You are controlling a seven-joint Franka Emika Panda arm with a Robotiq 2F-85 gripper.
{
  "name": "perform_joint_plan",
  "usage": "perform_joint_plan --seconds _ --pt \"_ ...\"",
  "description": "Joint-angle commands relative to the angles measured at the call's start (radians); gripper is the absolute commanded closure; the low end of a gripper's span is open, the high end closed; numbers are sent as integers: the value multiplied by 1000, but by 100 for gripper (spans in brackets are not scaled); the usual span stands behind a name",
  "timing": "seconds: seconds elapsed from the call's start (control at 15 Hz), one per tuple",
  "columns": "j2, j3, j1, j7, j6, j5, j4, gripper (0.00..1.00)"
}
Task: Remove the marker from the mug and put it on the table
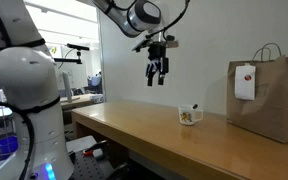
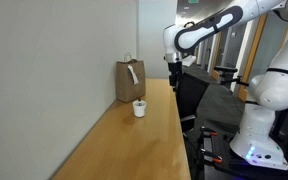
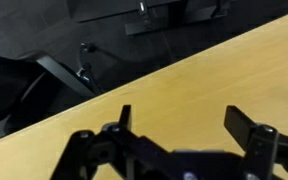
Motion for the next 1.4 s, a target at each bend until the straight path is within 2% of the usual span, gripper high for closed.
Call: perform_joint_plan --seconds 0.0,0.47,0.67,0.8,1.0,1.33 --pt "0 -14 14 3 -2 -4 2 0" --pt "0 -14 14 3 -2 -4 2 0" --pt "41 -15 11 75 94 36 24 0" --pt "85 -13 8 145 192 71 45 0" --pt "198 -6 10 287 279 126 116 0" --pt "416 -17 37 449 430 109 254 0"
